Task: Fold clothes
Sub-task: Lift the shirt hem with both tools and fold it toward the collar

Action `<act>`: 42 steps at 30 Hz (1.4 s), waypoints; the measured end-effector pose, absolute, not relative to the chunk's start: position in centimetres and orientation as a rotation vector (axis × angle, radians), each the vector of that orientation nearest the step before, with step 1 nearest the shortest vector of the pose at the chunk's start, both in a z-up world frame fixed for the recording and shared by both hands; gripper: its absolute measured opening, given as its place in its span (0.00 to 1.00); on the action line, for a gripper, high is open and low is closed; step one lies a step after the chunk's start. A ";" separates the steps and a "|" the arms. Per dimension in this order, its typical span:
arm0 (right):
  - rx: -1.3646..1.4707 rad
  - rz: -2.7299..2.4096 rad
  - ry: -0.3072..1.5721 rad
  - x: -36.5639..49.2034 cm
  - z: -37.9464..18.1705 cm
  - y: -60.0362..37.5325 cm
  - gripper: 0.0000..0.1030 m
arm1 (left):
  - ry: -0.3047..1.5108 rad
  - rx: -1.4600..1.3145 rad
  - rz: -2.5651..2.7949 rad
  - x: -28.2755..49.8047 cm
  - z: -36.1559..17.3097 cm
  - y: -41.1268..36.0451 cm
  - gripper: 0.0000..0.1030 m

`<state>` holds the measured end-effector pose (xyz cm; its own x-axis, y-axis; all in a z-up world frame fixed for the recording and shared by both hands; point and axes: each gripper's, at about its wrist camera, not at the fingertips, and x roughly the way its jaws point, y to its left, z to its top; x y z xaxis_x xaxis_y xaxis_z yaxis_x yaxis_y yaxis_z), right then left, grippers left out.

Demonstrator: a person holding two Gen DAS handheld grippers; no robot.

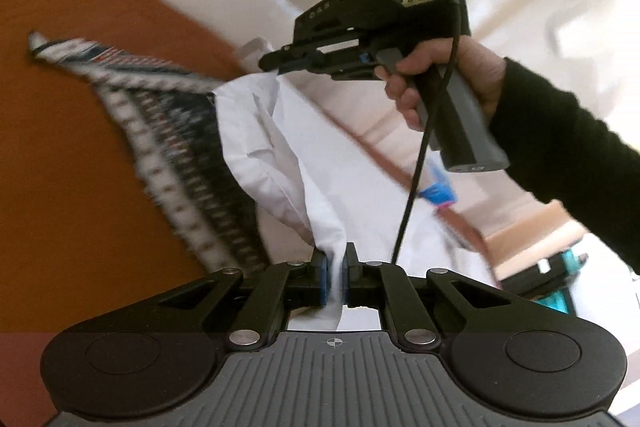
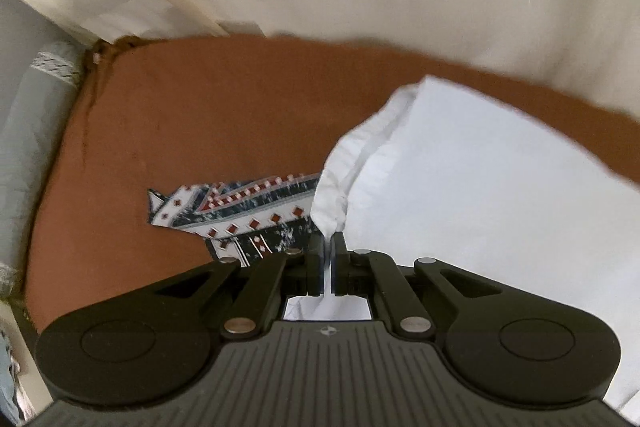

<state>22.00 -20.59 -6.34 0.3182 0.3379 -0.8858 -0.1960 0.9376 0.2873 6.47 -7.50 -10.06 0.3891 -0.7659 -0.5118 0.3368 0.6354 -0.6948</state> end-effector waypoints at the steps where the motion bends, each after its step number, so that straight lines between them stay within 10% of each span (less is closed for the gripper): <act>1: 0.127 0.362 1.181 22.0 -5.9 -20.8 0.03 | 0.911 -0.526 -0.771 6.4 -9.3 -8.4 0.03; 13: 0.263 0.223 0.981 15.9 -0.3 -41.6 0.03 | 0.919 -0.346 -1.124 3.4 -5.3 -25.9 0.03; 22: 0.477 -0.044 1.035 8.7 -11.3 -60.1 0.03 | 1.164 -0.177 -1.202 -0.5 -12.6 -41.3 0.05; 25: 0.538 -0.074 1.059 7.5 -15.7 -62.4 0.03 | 1.246 -0.130 -1.162 -0.9 -15.2 -44.4 0.25; 36: 0.528 0.040 0.950 1.4 -12.3 -65.6 0.38 | 0.990 -0.271 -1.077 0.0 -6.7 -37.6 0.58; 42: 0.481 0.104 0.871 -4.6 -8.3 -63.0 0.47 | 0.950 -0.118 -0.842 0.7 -6.2 -29.4 0.58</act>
<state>-4.56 -62.96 -8.32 0.6465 0.2801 -0.7096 0.1052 0.8886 0.4465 0.67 -29.35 -6.20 0.2972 -0.6809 -0.6694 0.5829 0.6846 -0.4377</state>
